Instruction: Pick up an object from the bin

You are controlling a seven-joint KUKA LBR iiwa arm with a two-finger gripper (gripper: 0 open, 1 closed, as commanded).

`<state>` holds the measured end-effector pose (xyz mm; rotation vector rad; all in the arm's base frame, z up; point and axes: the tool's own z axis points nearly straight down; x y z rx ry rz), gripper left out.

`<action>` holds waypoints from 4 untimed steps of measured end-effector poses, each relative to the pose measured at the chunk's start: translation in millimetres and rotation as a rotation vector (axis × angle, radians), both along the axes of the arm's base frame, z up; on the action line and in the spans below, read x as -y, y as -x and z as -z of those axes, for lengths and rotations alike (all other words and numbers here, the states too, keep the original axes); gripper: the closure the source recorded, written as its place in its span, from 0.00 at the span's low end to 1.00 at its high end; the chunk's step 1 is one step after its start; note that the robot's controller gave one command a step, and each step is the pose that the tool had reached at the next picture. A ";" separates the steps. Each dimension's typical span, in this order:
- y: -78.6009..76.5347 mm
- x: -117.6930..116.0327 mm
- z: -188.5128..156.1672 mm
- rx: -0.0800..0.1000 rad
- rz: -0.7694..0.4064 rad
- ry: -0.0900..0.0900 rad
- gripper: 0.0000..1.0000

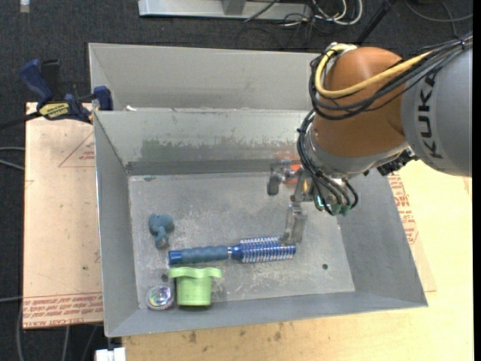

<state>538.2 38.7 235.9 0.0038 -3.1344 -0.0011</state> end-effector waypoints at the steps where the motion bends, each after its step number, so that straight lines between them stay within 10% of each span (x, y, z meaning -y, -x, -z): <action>1: 11.4 7.8 170.6 0.001 0.013 -0.001 0.00; 2: 37.5 -9.6 135.2 0.006 -0.046 -0.001 0.00; 4: 43.5 -4.6 167.9 0.006 0.015 -0.001 0.00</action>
Offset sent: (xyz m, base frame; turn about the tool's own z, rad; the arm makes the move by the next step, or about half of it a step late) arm -0.0095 -0.0088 -0.1659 0.0126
